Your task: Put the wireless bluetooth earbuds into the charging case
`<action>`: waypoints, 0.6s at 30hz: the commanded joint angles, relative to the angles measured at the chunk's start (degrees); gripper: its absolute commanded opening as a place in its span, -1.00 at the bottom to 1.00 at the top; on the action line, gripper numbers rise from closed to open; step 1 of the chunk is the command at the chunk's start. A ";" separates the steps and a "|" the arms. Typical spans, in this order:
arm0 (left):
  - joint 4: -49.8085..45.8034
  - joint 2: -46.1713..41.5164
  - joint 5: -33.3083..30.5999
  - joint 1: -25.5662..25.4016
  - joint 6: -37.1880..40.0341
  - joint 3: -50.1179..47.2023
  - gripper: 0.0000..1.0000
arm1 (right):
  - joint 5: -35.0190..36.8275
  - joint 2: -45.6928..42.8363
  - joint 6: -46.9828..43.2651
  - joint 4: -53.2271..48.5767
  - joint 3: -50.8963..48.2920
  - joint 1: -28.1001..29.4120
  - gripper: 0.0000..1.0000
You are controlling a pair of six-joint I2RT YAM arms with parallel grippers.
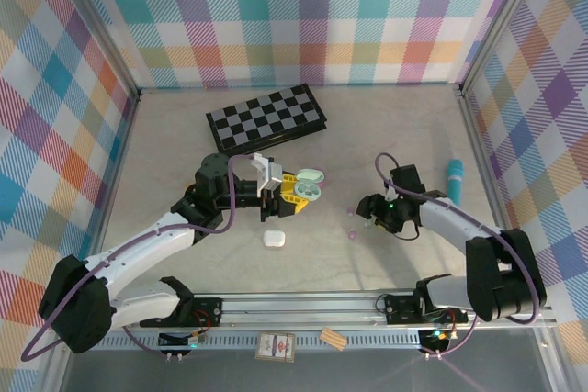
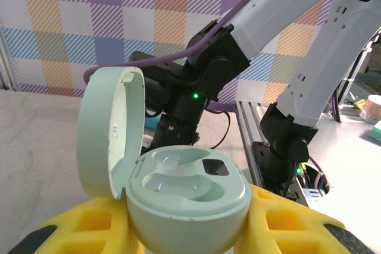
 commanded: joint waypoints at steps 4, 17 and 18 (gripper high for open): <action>1.31 -1.72 0.52 0.30 0.45 -0.06 -0.35 | -1.49 2.34 -1.17 3.14 0.44 0.24 0.25; 0.82 -1.93 0.46 0.30 0.72 0.15 -0.35 | -1.53 3.49 -2.77 1.85 -0.78 0.22 0.21; 0.87 -1.94 0.45 0.30 0.67 0.03 -0.35 | -0.89 2.96 -3.56 0.99 -0.89 0.26 0.22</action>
